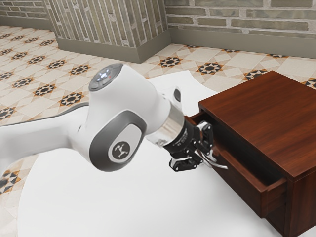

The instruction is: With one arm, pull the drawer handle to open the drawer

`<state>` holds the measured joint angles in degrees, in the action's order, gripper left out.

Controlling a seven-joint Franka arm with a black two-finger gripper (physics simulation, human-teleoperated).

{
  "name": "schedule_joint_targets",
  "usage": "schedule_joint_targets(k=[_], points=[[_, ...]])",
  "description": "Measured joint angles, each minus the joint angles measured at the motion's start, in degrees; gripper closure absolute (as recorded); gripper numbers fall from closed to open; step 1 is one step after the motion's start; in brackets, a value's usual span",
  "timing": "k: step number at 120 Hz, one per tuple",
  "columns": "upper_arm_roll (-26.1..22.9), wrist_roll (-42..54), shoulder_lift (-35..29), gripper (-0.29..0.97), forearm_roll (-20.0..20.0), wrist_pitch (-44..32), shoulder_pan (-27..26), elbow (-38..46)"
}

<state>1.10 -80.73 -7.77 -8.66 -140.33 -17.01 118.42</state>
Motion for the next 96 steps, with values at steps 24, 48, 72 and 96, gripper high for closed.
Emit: schedule_joint_targets(k=[24, 48, 72, 96], points=[[0.26, -0.09, -2.95, 0.79, 0.01, 0.07, -0.28, 2.88], [0.31, -0.15, -5.65, 0.79, -0.06, 0.01, -0.14, 5.37], [0.29, -0.25, -8.53, 0.79, -0.12, -0.08, 0.14, 8.37], [0.28, -0.34, -11.19, 0.79, -0.17, -0.16, 0.36, 10.99]])
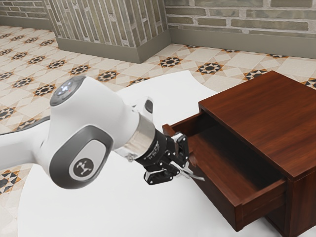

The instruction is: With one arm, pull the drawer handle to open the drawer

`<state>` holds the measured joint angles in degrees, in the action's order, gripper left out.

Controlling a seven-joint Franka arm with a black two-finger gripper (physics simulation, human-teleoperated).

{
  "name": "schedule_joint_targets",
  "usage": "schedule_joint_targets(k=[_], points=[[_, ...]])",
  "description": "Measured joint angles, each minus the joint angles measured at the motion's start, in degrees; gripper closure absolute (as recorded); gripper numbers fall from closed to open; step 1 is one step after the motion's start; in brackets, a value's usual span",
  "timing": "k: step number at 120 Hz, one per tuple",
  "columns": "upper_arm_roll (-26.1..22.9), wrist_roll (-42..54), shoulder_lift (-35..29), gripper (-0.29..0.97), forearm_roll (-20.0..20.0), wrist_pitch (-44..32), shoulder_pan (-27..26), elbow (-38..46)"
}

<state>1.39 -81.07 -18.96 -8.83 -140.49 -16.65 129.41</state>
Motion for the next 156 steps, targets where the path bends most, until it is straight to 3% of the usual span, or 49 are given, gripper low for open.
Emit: schedule_joint_targets(k=[50, 132, 156], points=[[0.1, -0.25, -7.06, 0.79, -0.29, -0.08, 0.07, 6.29], [1.76, -0.59, -9.8, 0.78, 0.06, 0.07, -0.78, 8.67], [2.19, -0.48, -12.17, 0.58, -0.01, 0.08, -0.76, 9.45]])
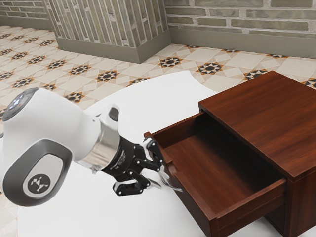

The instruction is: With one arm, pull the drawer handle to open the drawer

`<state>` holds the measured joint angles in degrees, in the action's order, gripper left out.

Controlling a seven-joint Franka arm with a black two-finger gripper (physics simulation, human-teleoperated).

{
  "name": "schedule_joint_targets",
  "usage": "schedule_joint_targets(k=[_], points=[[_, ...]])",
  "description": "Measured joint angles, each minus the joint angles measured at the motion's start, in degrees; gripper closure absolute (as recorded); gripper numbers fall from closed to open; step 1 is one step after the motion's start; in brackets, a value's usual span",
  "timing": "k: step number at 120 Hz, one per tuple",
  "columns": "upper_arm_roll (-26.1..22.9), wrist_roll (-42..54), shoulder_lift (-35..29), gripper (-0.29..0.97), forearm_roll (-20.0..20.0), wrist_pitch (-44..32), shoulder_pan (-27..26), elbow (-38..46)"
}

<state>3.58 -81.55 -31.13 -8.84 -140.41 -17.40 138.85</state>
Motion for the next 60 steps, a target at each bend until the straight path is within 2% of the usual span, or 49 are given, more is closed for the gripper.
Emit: schedule_joint_targets(k=[14, 23, 39, 60], points=[[0.02, 0.01, -1.52, 0.39, -0.01, 1.67, 0.08, -0.39], [0.26, 0.02, -0.97, 0.28, 0.15, 5.99, 0.34, -4.69], [1.21, 0.06, 2.36, 0.17, 1.08, 18.29, 0.51, -15.68], [1.19, 0.09, 7.61, 0.09, 4.47, 34.73, 0.41, -27.49]])
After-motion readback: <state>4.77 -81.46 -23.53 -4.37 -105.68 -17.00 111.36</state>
